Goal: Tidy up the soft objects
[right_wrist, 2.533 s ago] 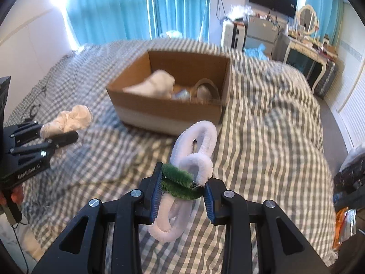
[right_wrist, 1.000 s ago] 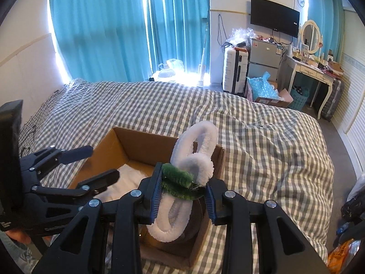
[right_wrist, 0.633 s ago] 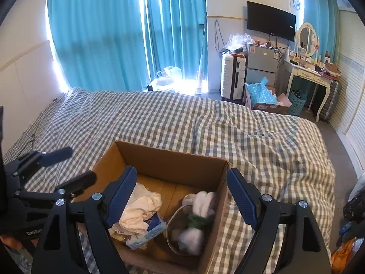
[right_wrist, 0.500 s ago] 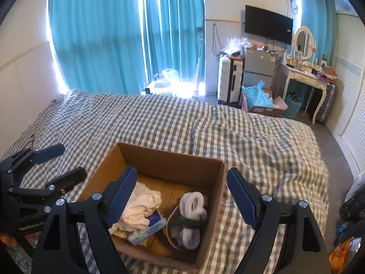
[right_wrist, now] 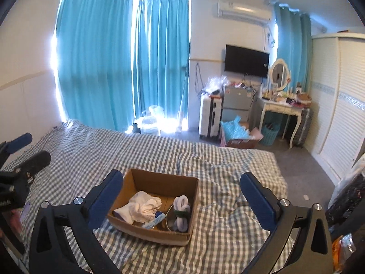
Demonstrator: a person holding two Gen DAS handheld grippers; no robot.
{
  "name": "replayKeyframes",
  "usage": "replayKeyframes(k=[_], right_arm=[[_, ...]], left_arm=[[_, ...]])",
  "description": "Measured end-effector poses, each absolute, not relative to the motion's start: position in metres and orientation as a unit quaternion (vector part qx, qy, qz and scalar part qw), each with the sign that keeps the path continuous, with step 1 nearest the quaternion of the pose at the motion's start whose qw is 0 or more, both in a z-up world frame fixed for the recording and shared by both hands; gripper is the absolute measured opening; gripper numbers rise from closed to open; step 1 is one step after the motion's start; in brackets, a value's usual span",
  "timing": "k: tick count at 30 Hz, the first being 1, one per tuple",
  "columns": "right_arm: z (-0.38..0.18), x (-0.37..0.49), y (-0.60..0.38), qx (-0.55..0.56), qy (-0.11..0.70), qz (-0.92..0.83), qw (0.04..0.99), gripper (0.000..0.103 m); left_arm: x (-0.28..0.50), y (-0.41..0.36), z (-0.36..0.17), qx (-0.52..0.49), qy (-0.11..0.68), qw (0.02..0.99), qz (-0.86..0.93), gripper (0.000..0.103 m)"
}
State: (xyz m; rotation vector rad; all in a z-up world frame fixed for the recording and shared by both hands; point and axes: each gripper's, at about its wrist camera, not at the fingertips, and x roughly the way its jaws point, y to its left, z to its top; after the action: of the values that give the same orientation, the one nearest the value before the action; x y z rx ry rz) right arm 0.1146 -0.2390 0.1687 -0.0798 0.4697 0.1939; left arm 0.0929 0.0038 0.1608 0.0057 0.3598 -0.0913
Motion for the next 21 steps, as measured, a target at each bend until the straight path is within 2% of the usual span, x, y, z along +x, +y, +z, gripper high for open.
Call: replayKeyframes(k=[8, 15, 21], right_arm=[[0.176, 0.051, -0.234, -0.025, 0.212, 0.086, 0.973, 0.103], [0.13, 0.041, -0.233, -0.016, 0.236, 0.07, 0.969, 0.103], [0.099, 0.052, -0.237, -0.016, 0.268, 0.06, 0.961, 0.103]], left_arm=[[0.051, 0.001, 0.149, 0.017, 0.174, 0.984, -0.027, 0.103], [0.048, 0.005, 0.093, 0.015, 0.218, 0.976, -0.013, 0.103], [0.054, 0.005, 0.075, 0.015, 0.237, 0.971, -0.008, 0.103]])
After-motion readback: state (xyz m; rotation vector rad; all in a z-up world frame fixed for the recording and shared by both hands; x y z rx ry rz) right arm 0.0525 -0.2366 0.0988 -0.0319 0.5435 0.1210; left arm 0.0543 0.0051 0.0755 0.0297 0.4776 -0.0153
